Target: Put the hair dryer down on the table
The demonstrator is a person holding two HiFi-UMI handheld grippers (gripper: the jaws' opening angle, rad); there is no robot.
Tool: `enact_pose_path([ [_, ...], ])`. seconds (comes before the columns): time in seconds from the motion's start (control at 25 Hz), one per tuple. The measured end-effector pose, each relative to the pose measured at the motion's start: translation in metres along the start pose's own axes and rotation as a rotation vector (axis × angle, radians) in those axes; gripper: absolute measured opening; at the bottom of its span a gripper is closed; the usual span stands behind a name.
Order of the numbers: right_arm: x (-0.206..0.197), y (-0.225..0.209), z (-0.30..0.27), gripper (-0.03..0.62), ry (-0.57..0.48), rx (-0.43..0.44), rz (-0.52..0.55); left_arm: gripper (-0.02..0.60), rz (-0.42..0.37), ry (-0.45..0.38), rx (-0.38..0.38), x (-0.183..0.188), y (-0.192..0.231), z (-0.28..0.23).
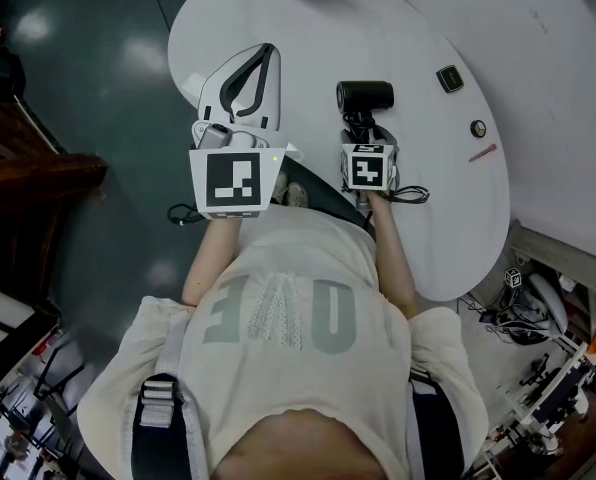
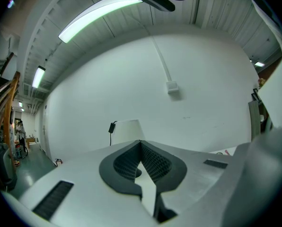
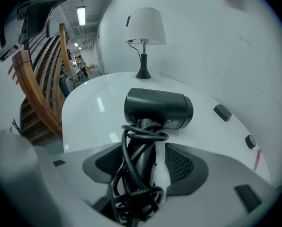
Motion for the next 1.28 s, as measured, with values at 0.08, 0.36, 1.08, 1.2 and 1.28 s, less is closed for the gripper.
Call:
enact_pose_path([
  [0.08, 0.002, -0.002, 0.006, 0.268, -0.01, 0.004, -0.014, 0.006, 0.001, 0.001, 0.0, 0.001, 0.0, 0.0],
  [0.36, 0.066, -0.002, 0.058, 0.268, -0.242, 0.016, -0.012, 0.006, -0.011, 0.038, -0.012, 0.0, 0.002, 0.004],
  [1.08, 0.187, 0.033, 0.261, 0.005, -1.071, -0.04, 0.071, 0.006, -0.087, -0.111, -0.012, 0.05, 0.001, 0.028],
  [1.2, 0.186, 0.035, 0.26, 0.005, -1.064, -0.04, 0.077, 0.006, -0.057, -0.123, 0.005, 0.064, 0.004, 0.028],
  [1.28, 0.185, 0.036, 0.26, 0.005, -1.059, -0.04, 0.078, 0.006, -0.034, -0.129, 0.013, 0.069, 0.005, 0.029],
])
Point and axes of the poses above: the fingertips, and each gripper's own axes: z backward along the fingers, y to its left, x out of its top, the point moved 6 cm from there along z, backward along the fingers, and after that the axes turned 4 degrees about x, right-handed, at the moved point
